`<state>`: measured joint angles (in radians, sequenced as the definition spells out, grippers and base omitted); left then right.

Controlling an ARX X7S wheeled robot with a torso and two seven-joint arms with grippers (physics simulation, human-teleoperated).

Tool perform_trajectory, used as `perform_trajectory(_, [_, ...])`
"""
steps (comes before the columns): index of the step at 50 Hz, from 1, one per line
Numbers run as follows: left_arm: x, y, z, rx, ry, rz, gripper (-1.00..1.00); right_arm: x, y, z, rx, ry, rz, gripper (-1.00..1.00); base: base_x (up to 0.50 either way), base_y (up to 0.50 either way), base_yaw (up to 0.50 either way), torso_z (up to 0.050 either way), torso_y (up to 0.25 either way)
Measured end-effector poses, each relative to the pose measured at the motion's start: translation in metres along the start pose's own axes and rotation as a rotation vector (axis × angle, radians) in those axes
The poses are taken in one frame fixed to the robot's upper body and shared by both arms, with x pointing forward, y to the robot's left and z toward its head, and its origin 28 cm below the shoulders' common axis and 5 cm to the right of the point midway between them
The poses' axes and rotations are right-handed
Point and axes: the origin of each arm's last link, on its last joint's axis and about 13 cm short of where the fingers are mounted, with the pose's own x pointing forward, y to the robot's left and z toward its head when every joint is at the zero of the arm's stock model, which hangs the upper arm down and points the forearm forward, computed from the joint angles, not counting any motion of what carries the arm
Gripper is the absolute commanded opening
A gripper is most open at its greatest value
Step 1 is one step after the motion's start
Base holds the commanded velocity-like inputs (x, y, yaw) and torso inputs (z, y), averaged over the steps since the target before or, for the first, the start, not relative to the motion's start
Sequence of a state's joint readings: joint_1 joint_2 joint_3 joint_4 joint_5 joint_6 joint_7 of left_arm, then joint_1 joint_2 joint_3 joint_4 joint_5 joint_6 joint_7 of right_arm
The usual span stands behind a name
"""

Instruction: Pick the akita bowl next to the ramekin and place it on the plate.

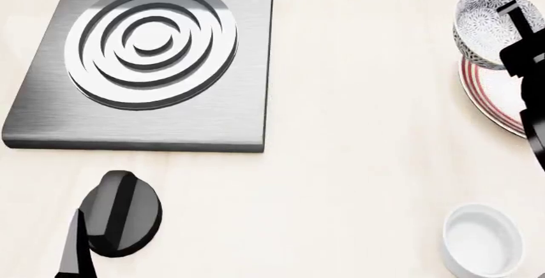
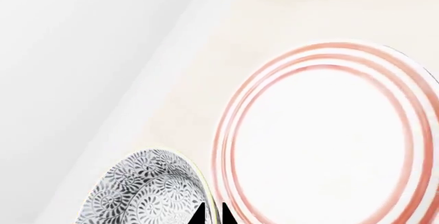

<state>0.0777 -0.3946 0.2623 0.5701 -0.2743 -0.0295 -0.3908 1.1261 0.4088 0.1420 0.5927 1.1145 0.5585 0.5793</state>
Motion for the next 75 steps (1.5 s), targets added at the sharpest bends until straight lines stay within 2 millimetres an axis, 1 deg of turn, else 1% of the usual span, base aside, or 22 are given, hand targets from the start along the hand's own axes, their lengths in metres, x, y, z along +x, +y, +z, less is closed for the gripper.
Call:
perform_trajectory(19, [0.001, 0.0, -0.001, 0.002, 0.0, 0.002, 1.0, 0.002, -0.008, 0.014, 0.017, -0.038, -0.048, -1.0, 0.0, 0.0, 0.0, 0.0, 0.001])
perform_trajectory(41, [0.002, 0.001, -0.003, 0.005, 0.003, 0.005, 1.0, 0.016, -0.011, 0.024, 0.024, -0.061, -0.106, -1.0, 0.0, 0.0, 0.0, 0.0, 0.0])
perform_trajectory(56, [0.002, 0.001, -0.004, 0.006, 0.003, 0.005, 1.0, 0.033, -0.01, 0.027, 0.016, -0.065, -0.147, -1.0, 0.0, 0.0, 0.0, 0.0, 0.0])
perform_trajectory(75, [0.002, 0.002, -0.004, 0.004, 0.002, 0.008, 1.0, 0.039, -0.014, 0.026, -0.031, -0.064, -0.208, -1.0, 0.0, 0.0, 0.0, 0.0, 0.001])
